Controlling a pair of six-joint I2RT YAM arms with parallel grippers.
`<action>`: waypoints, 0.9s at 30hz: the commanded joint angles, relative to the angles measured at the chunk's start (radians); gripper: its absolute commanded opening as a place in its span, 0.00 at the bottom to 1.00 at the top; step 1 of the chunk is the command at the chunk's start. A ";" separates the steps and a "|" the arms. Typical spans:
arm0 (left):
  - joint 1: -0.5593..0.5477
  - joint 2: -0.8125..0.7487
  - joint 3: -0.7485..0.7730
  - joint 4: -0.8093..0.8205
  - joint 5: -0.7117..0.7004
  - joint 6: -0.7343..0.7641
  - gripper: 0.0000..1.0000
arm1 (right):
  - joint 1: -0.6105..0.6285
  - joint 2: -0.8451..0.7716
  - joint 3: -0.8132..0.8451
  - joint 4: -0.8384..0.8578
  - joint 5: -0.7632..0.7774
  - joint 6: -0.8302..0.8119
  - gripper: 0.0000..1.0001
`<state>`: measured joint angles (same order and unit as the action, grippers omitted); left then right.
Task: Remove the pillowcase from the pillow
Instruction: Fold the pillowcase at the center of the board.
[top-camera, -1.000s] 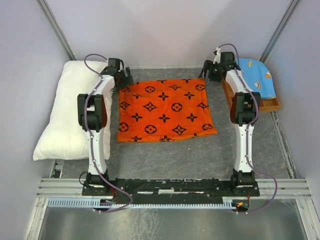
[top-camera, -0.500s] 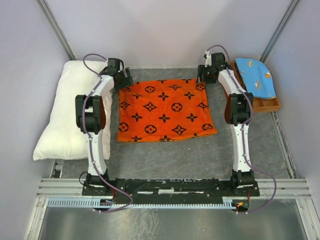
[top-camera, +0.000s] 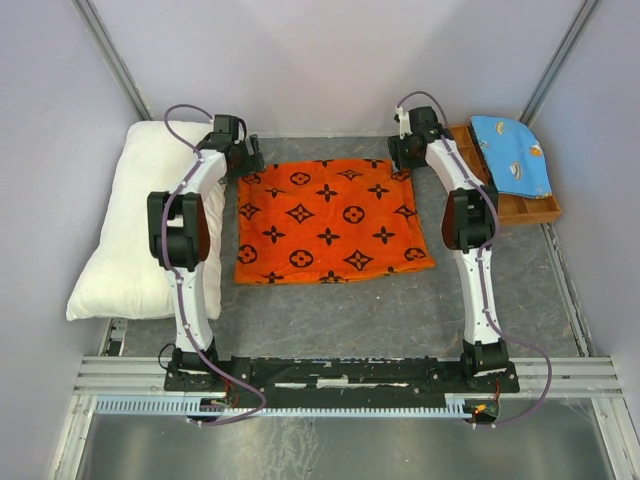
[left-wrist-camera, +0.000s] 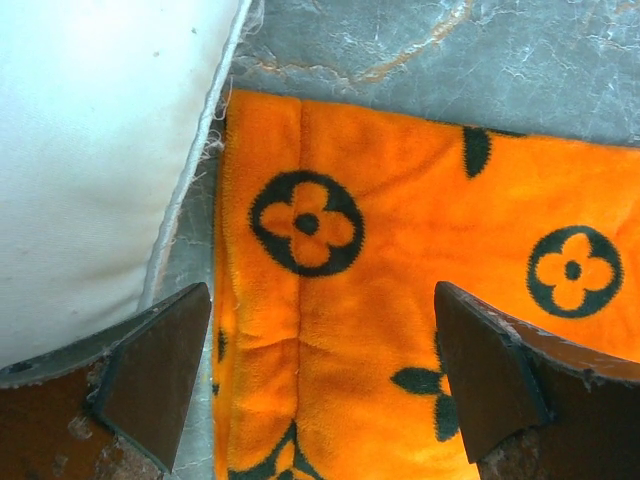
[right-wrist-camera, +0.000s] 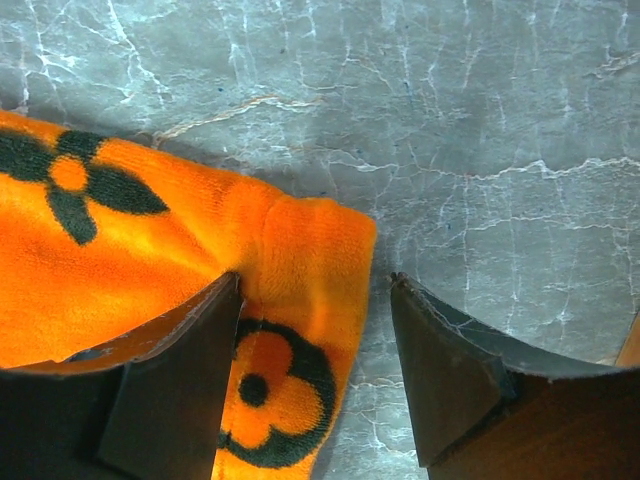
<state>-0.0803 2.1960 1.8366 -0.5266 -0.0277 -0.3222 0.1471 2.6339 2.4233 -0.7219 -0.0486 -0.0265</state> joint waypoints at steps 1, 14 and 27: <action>-0.027 -0.024 0.057 -0.002 -0.080 0.076 0.99 | -0.045 -0.022 -0.057 -0.054 0.026 -0.009 0.69; -0.027 0.179 0.340 -0.099 -0.070 0.095 0.99 | -0.105 -0.036 -0.101 -0.036 -0.131 -0.019 0.73; -0.021 0.209 0.362 -0.117 -0.063 0.112 0.99 | -0.089 0.013 -0.025 -0.076 -0.148 -0.023 0.73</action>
<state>-0.1062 2.4233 2.1536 -0.6430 -0.0940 -0.2588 0.0387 2.6007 2.3692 -0.7063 -0.2409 -0.0273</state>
